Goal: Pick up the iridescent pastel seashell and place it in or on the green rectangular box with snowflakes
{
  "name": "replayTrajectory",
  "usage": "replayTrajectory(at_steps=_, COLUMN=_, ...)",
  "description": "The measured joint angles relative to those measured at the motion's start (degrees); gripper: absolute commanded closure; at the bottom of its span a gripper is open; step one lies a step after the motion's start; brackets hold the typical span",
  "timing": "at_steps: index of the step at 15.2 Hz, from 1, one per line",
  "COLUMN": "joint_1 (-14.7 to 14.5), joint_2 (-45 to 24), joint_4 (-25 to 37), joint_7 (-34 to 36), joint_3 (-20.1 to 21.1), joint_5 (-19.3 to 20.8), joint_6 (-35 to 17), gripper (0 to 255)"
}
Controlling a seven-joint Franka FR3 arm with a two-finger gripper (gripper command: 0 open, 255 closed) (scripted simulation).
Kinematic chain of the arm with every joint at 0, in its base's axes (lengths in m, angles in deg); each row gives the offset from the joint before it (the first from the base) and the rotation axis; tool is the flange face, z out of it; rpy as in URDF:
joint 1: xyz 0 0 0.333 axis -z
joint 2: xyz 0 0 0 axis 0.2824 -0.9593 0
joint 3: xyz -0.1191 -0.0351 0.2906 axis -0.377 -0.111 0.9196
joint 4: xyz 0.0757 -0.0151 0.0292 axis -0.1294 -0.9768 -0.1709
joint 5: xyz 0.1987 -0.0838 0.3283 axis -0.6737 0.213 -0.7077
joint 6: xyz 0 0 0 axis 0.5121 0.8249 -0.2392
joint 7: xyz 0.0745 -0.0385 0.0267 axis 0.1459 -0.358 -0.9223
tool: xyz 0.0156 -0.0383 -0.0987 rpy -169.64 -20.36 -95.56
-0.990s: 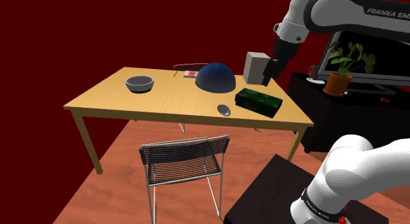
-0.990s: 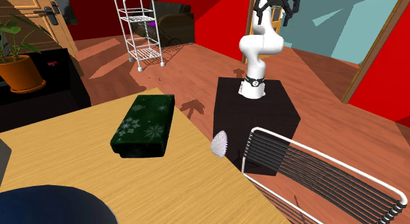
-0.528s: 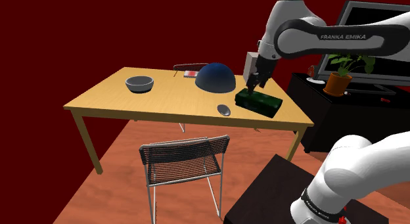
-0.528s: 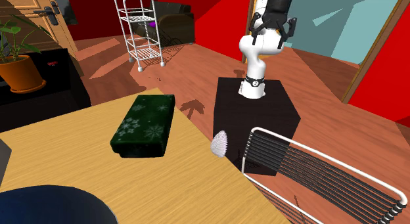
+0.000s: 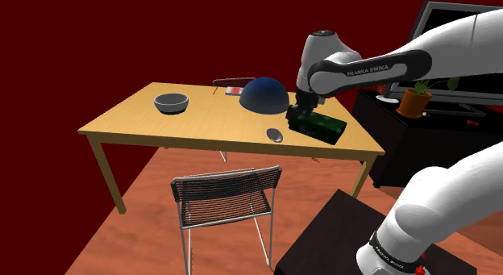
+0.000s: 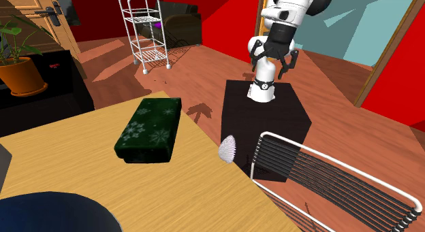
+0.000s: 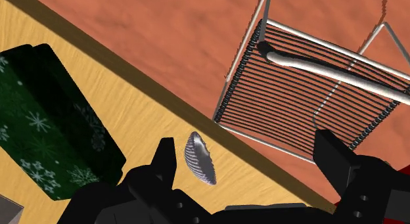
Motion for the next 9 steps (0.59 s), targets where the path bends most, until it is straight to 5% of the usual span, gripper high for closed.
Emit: replayTrajectory(at_steps=9, joint_1=4.08, joint_2=-18.82, joint_4=5.46, joint_7=11.01, joint_3=1.18, joint_5=9.04, joint_6=-11.91, gripper=0)
